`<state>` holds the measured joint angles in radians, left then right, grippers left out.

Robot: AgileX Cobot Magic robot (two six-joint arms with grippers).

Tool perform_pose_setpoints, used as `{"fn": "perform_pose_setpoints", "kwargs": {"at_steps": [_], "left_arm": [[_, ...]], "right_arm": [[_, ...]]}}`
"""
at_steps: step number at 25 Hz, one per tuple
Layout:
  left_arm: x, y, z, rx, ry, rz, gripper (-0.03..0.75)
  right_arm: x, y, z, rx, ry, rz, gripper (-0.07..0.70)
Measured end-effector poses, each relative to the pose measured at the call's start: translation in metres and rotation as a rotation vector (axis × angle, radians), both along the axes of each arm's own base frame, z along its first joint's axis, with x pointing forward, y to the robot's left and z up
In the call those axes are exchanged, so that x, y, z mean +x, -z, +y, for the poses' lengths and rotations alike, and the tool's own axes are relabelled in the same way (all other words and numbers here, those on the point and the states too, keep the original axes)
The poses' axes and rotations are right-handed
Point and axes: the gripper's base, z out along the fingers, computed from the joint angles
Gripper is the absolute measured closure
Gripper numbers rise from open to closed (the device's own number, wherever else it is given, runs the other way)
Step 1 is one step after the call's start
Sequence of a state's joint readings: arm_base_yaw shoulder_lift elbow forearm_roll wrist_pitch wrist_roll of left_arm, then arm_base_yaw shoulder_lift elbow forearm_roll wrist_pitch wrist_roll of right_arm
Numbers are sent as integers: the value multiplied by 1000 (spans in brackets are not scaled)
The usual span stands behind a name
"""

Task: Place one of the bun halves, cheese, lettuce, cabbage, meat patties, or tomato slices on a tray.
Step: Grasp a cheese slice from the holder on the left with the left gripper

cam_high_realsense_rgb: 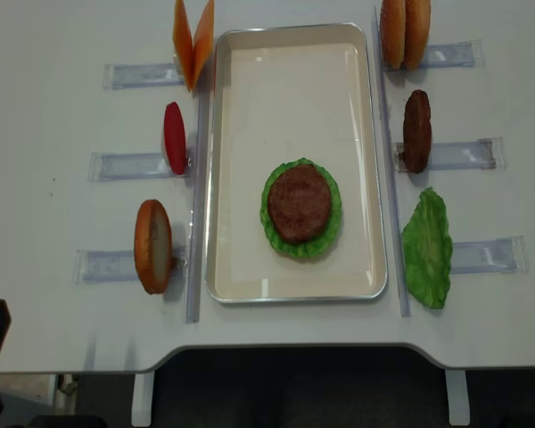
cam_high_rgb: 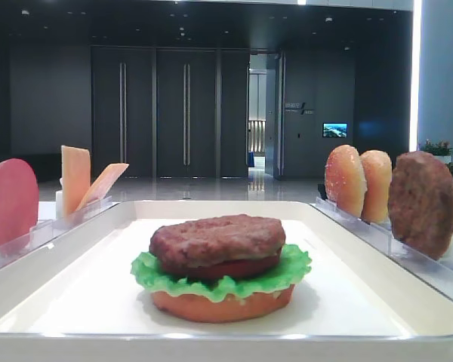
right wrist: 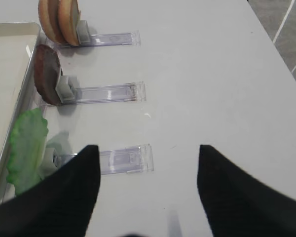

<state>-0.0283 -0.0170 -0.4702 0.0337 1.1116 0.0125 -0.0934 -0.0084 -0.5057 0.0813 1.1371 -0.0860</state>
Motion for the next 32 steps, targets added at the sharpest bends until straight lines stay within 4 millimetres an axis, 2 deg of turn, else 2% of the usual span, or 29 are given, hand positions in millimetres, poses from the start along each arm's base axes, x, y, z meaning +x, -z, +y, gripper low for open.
{"fn": "perform_pose_setpoints", "kwargs": {"at_steps": [19,24,32], "left_arm": [[0,0,0,-1,1,1,244],[-1,-5,-1,-6,3,5,244],[9,-10,-1,-24,-9,72,244]], "right_arm": [[0,0,0,-3,2,0,216],[0,0,0,-3,2,0,216],[0,0,0,-3,2,0,216]]}}
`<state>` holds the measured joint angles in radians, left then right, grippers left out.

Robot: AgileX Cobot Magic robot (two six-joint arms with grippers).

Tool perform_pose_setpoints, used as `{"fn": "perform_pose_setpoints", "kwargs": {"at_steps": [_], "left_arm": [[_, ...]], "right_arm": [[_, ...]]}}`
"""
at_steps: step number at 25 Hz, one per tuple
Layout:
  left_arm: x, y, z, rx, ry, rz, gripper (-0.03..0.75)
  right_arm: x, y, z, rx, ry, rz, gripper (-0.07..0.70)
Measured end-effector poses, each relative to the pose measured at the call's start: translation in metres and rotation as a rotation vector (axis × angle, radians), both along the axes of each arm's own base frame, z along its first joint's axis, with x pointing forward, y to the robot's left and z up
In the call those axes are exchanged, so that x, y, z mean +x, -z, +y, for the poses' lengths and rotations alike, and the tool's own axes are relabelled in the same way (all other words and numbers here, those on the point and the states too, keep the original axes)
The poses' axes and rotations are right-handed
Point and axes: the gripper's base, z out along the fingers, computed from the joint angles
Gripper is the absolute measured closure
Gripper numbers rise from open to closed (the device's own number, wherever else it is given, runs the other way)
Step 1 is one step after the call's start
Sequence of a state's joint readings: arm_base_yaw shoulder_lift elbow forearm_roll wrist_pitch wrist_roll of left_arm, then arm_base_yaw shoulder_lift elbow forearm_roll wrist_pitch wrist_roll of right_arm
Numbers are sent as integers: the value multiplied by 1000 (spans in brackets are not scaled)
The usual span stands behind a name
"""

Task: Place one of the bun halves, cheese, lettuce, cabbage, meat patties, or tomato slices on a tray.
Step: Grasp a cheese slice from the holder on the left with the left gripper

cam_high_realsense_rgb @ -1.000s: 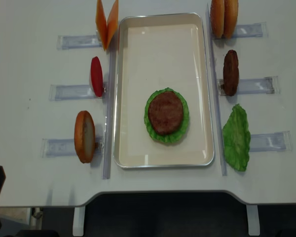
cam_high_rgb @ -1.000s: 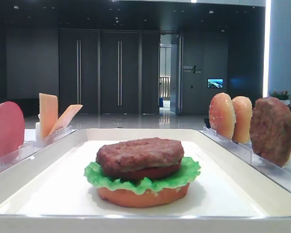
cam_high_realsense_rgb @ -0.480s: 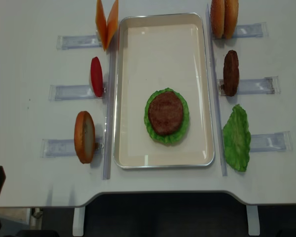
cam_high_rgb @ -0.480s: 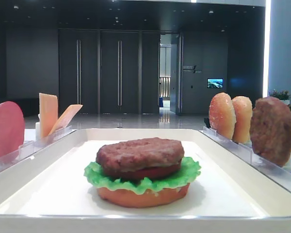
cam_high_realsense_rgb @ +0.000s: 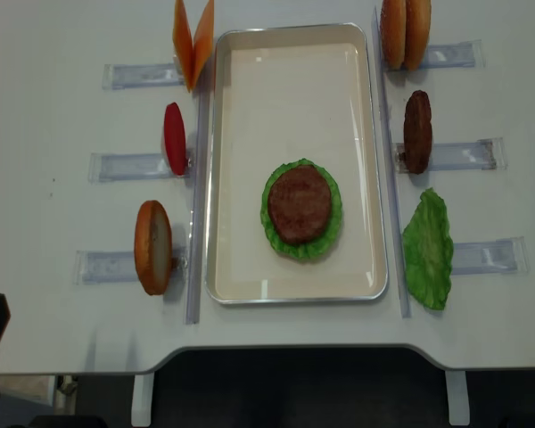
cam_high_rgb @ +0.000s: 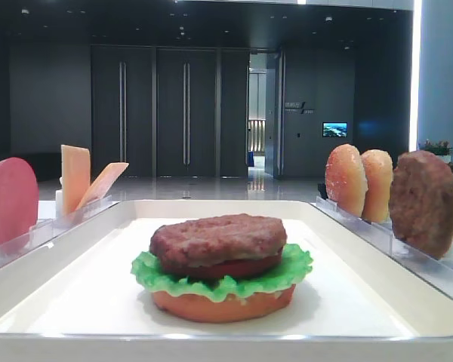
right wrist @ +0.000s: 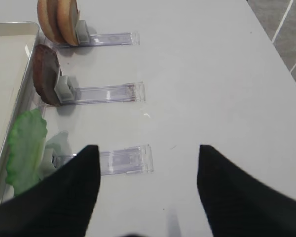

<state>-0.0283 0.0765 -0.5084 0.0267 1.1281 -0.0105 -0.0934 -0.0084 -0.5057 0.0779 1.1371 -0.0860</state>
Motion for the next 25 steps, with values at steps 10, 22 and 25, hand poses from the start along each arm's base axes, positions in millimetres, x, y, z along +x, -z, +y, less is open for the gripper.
{"fn": "perform_pose_setpoints", "kwargs": {"at_steps": [10,22,25], "left_arm": [[50,-37,-1,-44,-46,234,244],[151,-90,-5,-54,-51,373,244],[177,-101,-6,-56,-50,381,244]], "right_arm": [[0,0,0,0,0,0,216],[0,0,0,0,0,0,216],[0,0,0,0,0,0,216]]}}
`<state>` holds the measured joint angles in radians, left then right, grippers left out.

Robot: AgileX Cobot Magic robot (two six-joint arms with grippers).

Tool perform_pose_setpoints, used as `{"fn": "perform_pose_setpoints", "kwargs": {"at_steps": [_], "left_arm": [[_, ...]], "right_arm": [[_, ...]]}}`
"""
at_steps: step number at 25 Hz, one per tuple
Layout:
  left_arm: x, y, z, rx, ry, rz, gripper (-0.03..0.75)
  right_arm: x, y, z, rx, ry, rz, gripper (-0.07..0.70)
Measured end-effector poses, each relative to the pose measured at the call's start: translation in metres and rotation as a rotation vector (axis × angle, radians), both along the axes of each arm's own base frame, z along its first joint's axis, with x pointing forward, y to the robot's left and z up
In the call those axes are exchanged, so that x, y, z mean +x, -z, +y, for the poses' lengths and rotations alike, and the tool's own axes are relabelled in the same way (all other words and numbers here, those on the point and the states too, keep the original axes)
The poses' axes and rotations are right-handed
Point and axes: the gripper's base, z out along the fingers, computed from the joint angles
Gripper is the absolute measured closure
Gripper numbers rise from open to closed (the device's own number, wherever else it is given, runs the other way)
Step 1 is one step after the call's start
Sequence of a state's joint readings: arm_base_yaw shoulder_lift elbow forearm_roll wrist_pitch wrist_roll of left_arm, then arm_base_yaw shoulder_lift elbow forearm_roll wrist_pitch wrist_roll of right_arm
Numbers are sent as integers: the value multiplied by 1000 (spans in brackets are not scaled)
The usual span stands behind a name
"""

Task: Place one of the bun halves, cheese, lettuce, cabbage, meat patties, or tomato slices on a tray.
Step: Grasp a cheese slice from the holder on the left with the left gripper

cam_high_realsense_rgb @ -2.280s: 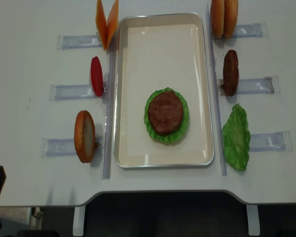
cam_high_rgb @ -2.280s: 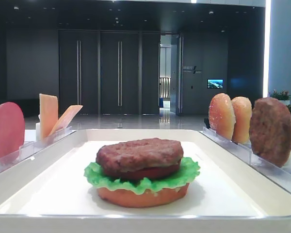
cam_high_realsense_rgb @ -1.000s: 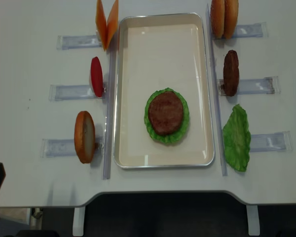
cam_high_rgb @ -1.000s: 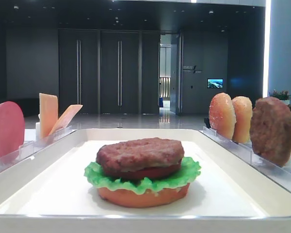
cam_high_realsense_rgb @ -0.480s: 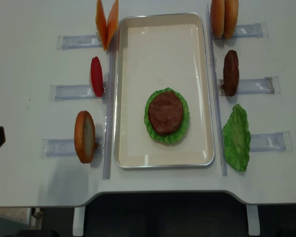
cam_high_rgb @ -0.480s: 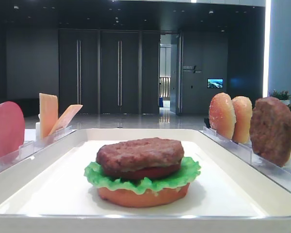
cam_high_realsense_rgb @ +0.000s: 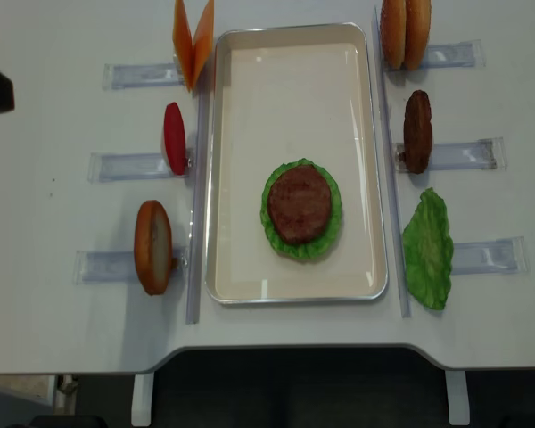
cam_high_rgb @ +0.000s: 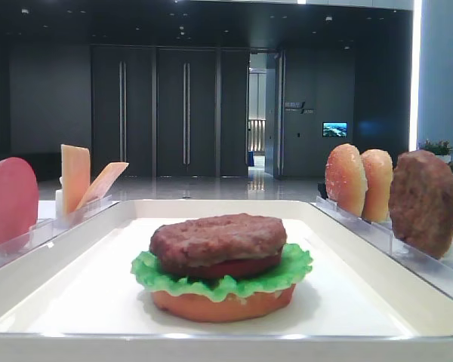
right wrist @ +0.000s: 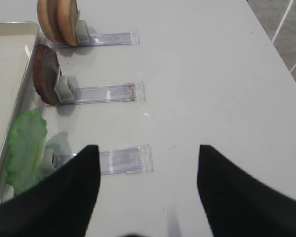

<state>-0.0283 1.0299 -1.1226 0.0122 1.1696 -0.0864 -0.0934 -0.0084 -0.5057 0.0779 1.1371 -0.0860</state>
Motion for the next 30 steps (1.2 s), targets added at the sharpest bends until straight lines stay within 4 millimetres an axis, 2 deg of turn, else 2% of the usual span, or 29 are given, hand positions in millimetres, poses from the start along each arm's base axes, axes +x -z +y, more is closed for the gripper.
{"fn": "perform_pose_setpoints", "kwargs": {"at_steps": [7,16,22,30], "left_arm": [[61,-15,-2,0,-1,10,244],[133,-2,-3,-7,-32,83,244],[165,9,0,32,-54,119,244],[196,4,2,59,-64,99,244]], "right_arm": [[0,0,0,0,0,0,216],[0,0,0,0,0,0,216],[0,0,0,0,0,0,216],[0,0,0,0,0,0,216]]}}
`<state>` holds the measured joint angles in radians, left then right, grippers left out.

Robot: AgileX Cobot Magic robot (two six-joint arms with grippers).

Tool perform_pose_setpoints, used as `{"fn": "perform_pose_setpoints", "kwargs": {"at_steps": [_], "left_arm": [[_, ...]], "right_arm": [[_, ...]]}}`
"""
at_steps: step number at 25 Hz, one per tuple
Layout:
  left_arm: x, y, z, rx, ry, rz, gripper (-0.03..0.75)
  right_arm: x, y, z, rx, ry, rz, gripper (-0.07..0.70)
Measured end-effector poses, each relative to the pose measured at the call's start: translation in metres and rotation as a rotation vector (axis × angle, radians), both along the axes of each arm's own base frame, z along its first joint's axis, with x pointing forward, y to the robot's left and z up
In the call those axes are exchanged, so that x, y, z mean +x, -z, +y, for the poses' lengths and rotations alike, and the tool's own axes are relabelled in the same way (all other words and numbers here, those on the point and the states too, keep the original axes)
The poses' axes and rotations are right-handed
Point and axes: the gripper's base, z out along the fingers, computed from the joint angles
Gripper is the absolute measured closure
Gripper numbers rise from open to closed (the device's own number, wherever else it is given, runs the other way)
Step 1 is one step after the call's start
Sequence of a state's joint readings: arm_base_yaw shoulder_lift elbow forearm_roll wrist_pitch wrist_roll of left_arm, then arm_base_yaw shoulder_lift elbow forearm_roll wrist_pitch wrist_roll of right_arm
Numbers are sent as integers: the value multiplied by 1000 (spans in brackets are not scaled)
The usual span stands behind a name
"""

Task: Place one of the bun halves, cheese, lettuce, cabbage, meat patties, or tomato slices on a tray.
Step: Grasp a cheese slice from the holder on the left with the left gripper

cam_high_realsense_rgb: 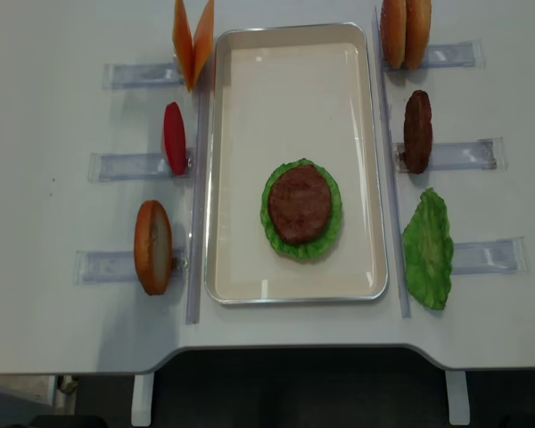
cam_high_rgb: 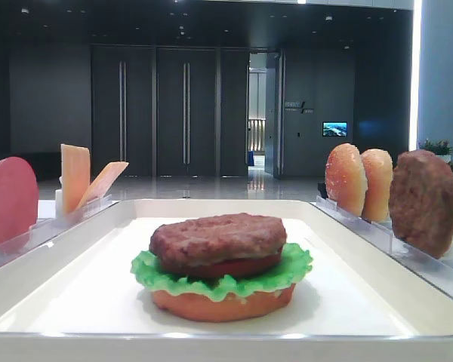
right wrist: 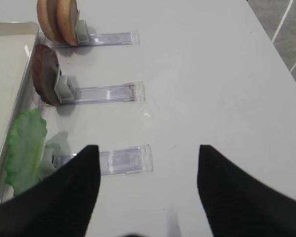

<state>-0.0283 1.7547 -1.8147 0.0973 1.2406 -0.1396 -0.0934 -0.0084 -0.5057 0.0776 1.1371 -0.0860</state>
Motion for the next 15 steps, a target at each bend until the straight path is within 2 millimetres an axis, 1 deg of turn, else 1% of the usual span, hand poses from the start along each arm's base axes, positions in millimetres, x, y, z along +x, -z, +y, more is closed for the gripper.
{"fn": "perform_pose_setpoints", "kwargs": {"at_steps": [6,9,15], "left_arm": [[20,2,0,0,-1,-18,244],[30,10,-1,1,-1,-6,244],[46,35,-1,10,-2,52,244]], "right_arm": [[0,0,0,0,0,0,216],[0,0,0,0,0,0,216],[0,0,0,0,0,0,216]]}}
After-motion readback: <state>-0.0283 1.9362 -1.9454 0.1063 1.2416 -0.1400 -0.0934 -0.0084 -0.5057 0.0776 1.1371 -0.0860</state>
